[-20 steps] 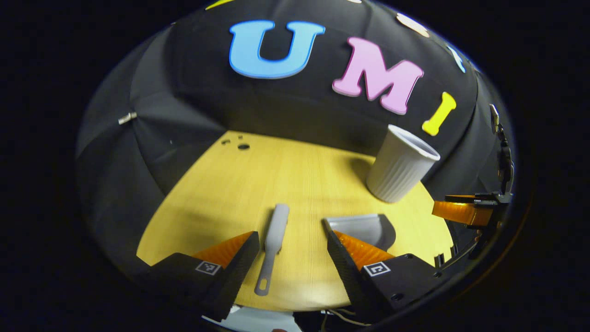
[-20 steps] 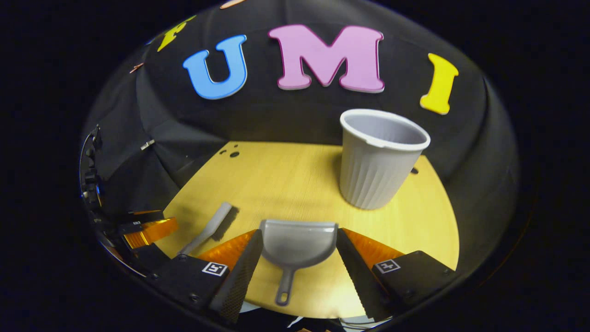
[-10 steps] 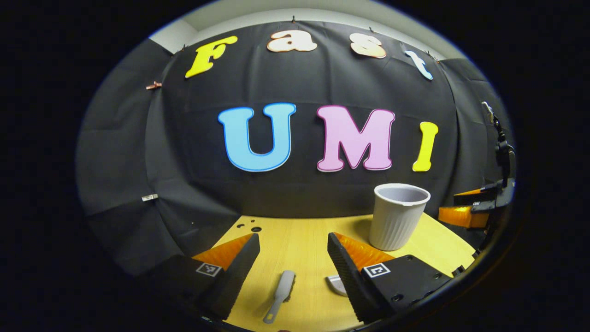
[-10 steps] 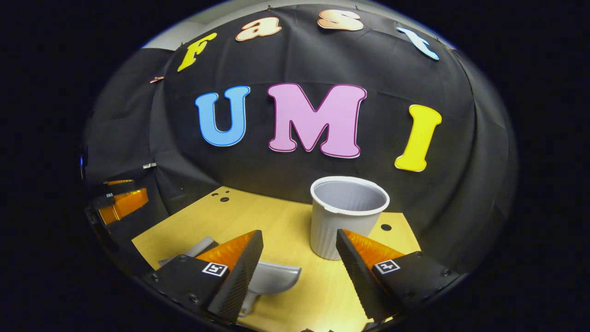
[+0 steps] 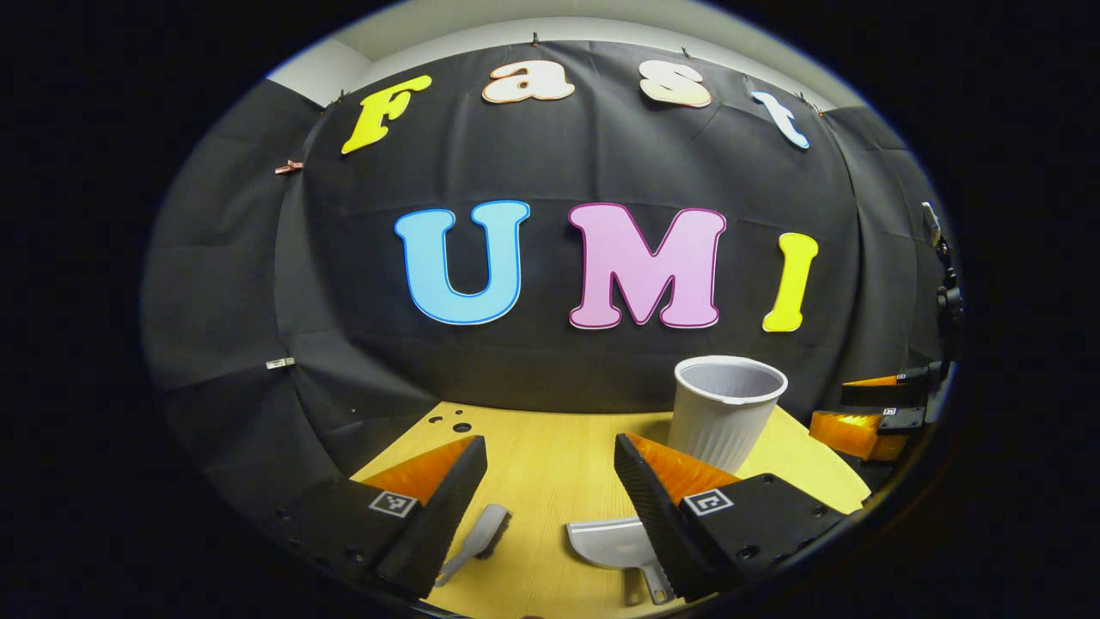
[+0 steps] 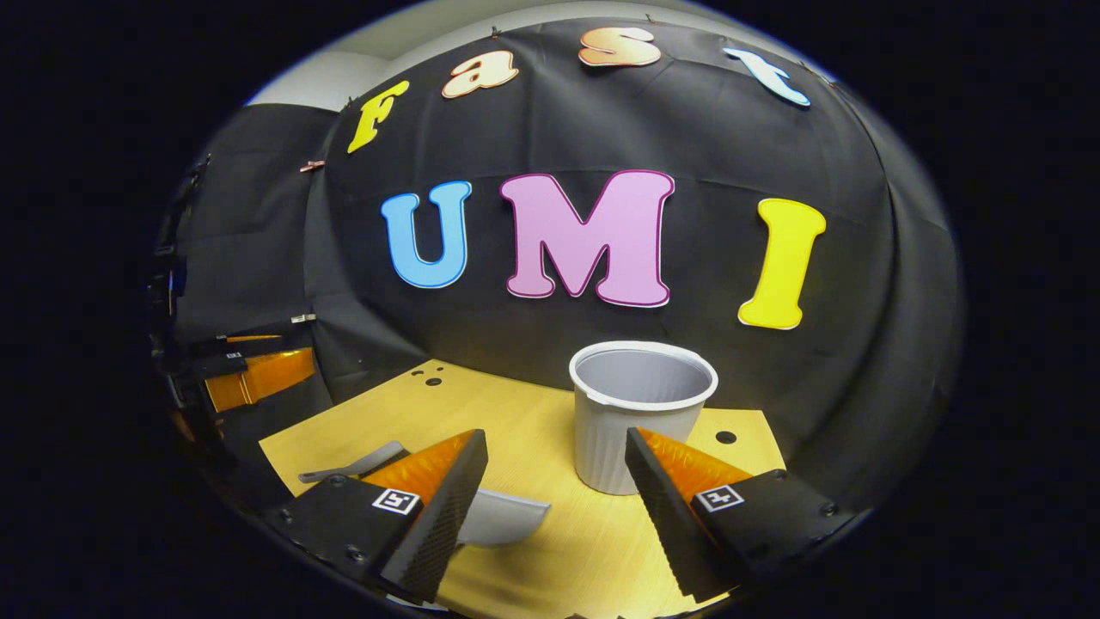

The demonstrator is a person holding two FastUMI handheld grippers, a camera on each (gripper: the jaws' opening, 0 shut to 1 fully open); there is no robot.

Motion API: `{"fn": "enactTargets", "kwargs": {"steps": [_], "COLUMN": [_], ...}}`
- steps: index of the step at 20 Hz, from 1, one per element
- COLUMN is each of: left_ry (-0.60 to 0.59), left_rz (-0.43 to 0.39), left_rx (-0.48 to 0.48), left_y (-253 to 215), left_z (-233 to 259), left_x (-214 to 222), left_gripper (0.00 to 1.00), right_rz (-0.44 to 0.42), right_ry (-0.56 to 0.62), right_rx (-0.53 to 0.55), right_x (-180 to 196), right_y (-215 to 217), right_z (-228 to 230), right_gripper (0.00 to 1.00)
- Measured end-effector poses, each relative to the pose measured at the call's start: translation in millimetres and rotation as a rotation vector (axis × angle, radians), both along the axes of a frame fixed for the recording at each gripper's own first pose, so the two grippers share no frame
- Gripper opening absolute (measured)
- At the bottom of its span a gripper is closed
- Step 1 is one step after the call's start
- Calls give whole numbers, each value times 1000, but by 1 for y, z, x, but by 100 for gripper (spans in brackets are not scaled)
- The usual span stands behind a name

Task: Pick up the small broom and dustpan from the desktop, sweep the trash into the dustpan with the broom, and then empty the trash into the garbage bin.

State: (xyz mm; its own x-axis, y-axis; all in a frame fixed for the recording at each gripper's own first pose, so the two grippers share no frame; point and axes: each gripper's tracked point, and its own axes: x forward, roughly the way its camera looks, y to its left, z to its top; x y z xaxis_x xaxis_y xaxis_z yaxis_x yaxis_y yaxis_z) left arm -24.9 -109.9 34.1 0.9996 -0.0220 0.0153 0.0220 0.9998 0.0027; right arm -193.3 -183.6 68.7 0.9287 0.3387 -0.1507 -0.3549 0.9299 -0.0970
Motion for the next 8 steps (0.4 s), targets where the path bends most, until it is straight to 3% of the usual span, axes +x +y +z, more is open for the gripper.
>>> {"fn": "enactTargets", "kwargs": {"steps": [8], "left_ry": [42], "left_rz": [8], "left_rx": [-11], "left_y": [24], "left_z": [-13], "left_x": [12], "left_gripper": [96], "right_rz": [-54], "right_ry": [30], "right_rx": [-6], "right_x": [9], "right_y": [0], "right_z": [-13], "right_gripper": [100]}}
